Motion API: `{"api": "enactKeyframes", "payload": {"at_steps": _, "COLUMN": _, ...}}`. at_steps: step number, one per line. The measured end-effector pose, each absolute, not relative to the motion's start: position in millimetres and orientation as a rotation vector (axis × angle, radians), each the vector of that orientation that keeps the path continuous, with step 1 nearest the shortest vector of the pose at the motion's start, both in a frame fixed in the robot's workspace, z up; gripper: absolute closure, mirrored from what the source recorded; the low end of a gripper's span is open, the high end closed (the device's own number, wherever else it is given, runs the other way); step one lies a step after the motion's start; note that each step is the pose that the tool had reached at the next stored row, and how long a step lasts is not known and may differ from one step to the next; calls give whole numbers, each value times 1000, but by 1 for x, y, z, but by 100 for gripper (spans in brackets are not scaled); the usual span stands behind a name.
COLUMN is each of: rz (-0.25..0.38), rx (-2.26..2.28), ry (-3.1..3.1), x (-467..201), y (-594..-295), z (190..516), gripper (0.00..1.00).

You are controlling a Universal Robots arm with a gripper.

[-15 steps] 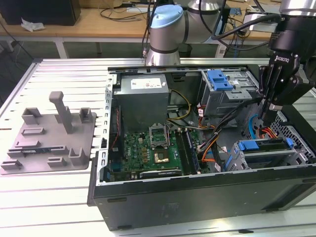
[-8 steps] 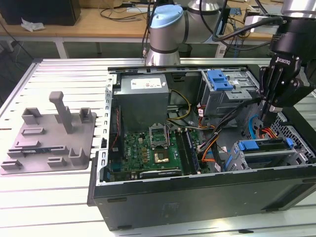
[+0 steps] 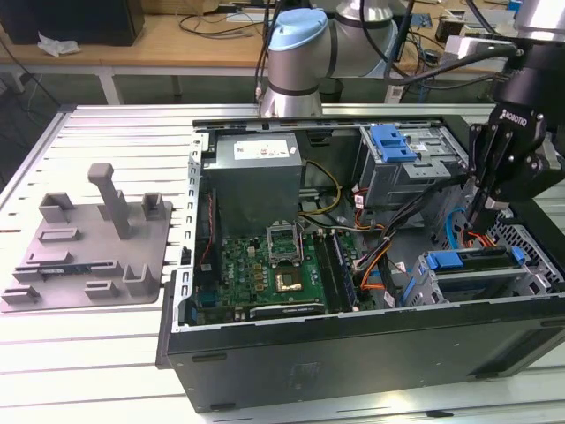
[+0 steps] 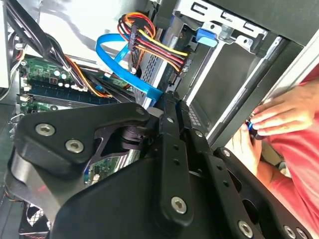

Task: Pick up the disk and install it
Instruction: 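Insert the second disk wire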

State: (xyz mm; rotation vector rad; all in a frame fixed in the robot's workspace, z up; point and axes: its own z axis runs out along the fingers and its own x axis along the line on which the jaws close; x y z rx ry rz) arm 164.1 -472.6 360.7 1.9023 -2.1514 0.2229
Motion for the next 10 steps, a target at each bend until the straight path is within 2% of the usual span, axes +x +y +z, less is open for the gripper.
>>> {"api": "enactKeyframes", "payload": {"at_steps": 3, "rz": 192, "rx": 1929, "ry": -2181, "x": 164, "y": -483, "z": 361, "gripper": 84}}
{"api": "enactKeyframes", "payload": {"at_steps": 10, "rz": 170, "rx": 1975, "ry": -2239, "x": 162, "y": -491, "z": 361, "gripper": 84}}
